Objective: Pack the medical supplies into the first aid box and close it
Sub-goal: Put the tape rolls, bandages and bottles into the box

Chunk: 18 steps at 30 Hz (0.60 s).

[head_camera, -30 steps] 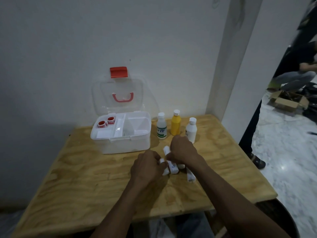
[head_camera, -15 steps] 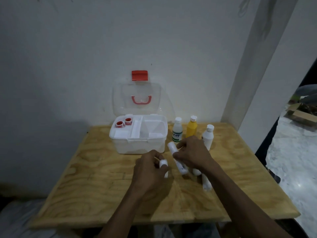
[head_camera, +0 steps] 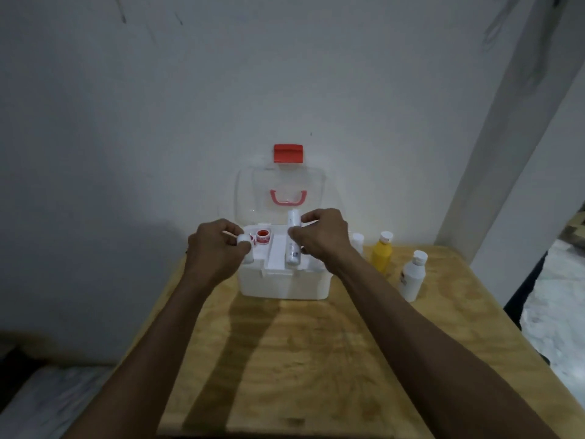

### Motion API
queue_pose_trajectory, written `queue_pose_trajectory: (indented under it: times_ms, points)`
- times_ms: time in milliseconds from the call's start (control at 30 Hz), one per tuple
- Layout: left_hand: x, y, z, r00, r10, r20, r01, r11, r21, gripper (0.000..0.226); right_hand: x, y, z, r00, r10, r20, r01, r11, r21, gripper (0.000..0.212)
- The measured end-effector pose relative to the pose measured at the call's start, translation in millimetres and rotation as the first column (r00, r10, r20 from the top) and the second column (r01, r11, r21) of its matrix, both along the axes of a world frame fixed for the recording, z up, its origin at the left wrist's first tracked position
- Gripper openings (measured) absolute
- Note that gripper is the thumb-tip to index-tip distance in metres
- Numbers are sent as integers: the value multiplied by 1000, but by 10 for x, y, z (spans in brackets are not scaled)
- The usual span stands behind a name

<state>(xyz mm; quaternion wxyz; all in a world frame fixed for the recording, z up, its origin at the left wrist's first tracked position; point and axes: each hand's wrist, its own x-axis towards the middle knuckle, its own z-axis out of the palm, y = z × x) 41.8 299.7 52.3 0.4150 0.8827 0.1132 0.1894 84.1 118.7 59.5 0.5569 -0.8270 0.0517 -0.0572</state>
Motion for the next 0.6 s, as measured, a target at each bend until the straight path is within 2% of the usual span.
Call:
queue_pose_trajectory:
  times_ms: [100,167,233,367,600]
  points:
    - [178,41,7,997,-28,-69,32,998,48,14,145,158,-10,1000,5,-21,-6,1000,-24,18]
    - [269,46,-11,994,-42,-103,50,996,76,14,215,237,-41,999,1,-46,-3,998,-55,24]
    - [341,36,-49,989,-55,-134,71,990,118,16,295,307,-105,998,-10,-58,4,996,-93,18]
    - [421,-14,-129,977,-83,-195,133,956,260,32,375,406,-198,997,-15,-77,3,988,-155,25]
    - [464,-28,-213,977,-112,-183,172,918,357,32,380,421,-299,998,38,-54,-53,942,-330,29]
